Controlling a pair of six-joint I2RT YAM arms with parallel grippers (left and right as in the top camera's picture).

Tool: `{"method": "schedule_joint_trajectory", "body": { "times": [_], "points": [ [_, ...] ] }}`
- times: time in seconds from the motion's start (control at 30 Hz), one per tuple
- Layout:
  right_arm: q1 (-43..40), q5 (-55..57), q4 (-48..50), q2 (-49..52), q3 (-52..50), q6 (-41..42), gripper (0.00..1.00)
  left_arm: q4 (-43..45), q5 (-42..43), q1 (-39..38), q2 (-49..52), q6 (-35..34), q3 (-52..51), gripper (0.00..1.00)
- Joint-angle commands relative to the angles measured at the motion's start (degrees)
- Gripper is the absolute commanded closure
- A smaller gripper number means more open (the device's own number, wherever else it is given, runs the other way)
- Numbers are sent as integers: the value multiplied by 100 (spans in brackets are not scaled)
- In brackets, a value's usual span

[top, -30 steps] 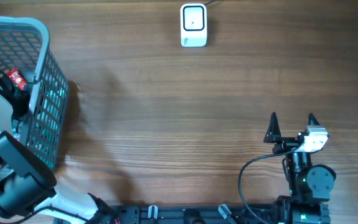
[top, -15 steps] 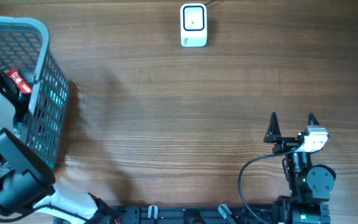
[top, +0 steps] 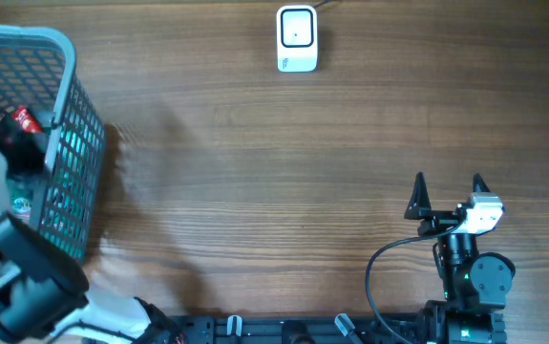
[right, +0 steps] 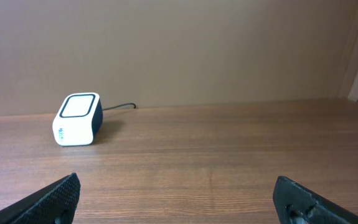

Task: Scan the item barcode
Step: 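Lift the wipes pack out and place it on the table centre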

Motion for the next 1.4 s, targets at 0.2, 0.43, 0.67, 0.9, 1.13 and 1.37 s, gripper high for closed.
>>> {"method": "schedule_joint_trajectory", "body": {
  "times": [0.2,0.43,0.67,0.9,1.13,1.37],
  "points": [
    [13,-87,15,-46,-9,44,0,-339,306,157,-2629,-15,1558,96],
    [13,-85,15,-46,-9,44,0,-1340,538,-2286,-3097,756,1392,95],
    [13,-85,15,-46,-9,42,0,-422,151,-4815,-2522,1099,-79,95],
    [13,-85,15,-46,-9,42,0,1226,151,-6347,-1198,1082,-1237,92],
    [13,-85,13,-46,-9,39,0,1569,170,-7180,101,1099,-1309,95],
    [13,-85,15,-46,-9,39,0,1060,275,-7171,-702,1655,-367,0]
  ]
}}
